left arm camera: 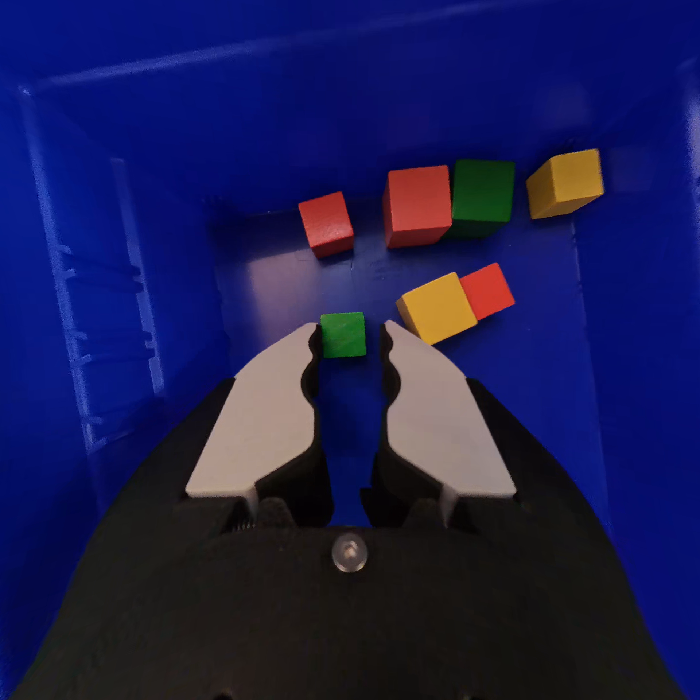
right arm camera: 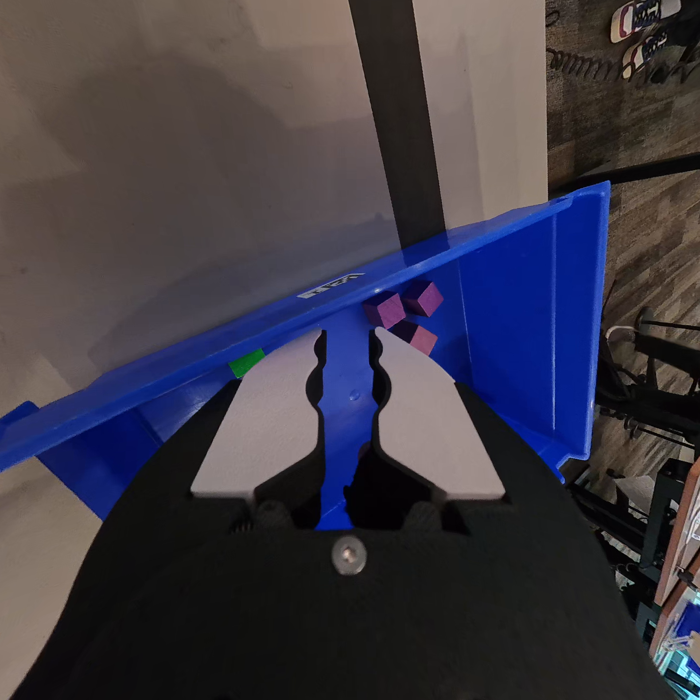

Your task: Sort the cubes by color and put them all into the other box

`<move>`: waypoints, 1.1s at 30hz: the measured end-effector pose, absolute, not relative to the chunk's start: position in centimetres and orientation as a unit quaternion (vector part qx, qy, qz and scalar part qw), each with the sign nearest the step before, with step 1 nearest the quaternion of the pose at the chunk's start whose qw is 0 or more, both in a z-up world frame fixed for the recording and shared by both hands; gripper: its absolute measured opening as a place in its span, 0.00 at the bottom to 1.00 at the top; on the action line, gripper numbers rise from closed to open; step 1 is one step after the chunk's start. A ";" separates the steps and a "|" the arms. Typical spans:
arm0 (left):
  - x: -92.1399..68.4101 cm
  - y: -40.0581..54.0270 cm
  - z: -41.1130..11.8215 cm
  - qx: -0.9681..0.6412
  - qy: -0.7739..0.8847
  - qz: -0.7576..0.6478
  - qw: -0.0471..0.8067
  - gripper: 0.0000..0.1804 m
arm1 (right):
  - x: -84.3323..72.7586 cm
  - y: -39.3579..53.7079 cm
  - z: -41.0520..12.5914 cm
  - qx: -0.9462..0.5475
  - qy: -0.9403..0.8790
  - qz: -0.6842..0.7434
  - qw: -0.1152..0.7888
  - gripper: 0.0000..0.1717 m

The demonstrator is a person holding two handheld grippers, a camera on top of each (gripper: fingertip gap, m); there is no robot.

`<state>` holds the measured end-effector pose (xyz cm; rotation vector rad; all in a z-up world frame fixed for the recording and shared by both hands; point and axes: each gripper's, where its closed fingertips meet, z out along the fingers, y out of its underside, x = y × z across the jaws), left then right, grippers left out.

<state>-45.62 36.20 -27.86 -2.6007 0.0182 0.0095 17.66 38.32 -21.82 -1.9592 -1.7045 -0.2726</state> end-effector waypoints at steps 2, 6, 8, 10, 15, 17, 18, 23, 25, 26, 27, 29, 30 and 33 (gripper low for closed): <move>-45.8 36.1 -28.3 -0.965 0.014 0.015 0.260 0.13 | 17.6 38.3 -21.8 -0.722 -0.631 -0.102 0.264 0.12; -46.1 36.2 -28.1 -0.964 0.025 0.033 0.263 0.13 | 17.6 38.5 -21.7 -0.722 -0.630 -0.106 0.266 0.12; -46.0 36.4 -26.9 -0.958 0.027 0.034 0.283 0.13 | 17.7 38.7 -21.2 -0.723 -0.623 -0.112 0.275 0.12; -45.6 36.6 -24.3 -0.946 0.028 0.021 0.322 0.13 | 17.8 39.2 -20.0 -0.722 -0.611 -0.122 0.299 0.12; -41.2 35.8 -13.1 -0.877 0.052 -0.089 0.470 0.12 | 16.3 39.9 -12.4 -0.683 -0.559 -0.129 0.452 0.14; -37.3 34.4 -7.4 -0.823 0.092 -0.169 0.534 0.12 | 14.7 38.7 -8.5 -0.642 -0.548 -0.112 0.524 0.15; -35.2 33.4 -5.0 -0.799 0.116 -0.197 0.557 0.12 | 13.7 37.9 -6.6 -0.616 -0.544 -0.102 0.560 0.16; -23.2 27.7 2.3 -0.696 0.253 -0.311 0.595 0.12 | 7.5 31.5 0.3 -0.467 -0.547 -0.072 0.691 0.22; -18.0 25.6 3.2 -0.653 0.300 -0.370 0.589 0.12 | 4.8 28.7 1.5 -0.419 -0.551 -0.049 0.720 0.23; -15.5 24.6 3.3 -0.631 0.319 -0.399 0.584 0.12 | 3.6 27.6 1.8 -0.401 -0.552 -0.039 0.730 0.24; -13.2 23.7 3.1 -0.614 0.333 -0.431 0.571 0.12 | 2.4 26.6 1.8 -0.385 -0.555 -0.033 0.737 0.24; -9.3 22.5 2.1 -0.595 0.344 -0.487 0.539 0.12 | 0.3 24.7 1.4 -0.352 -0.565 -0.019 0.746 0.26; -7.8 22.0 1.7 -0.584 0.346 -0.513 0.525 0.12 | -0.6 24.0 1.2 -0.339 -0.568 -0.014 0.750 0.26; -4.7 21.3 0.2 -0.564 0.335 -0.573 0.492 0.12 | -2.8 22.4 0.2 -0.317 -0.574 0.015 0.755 0.27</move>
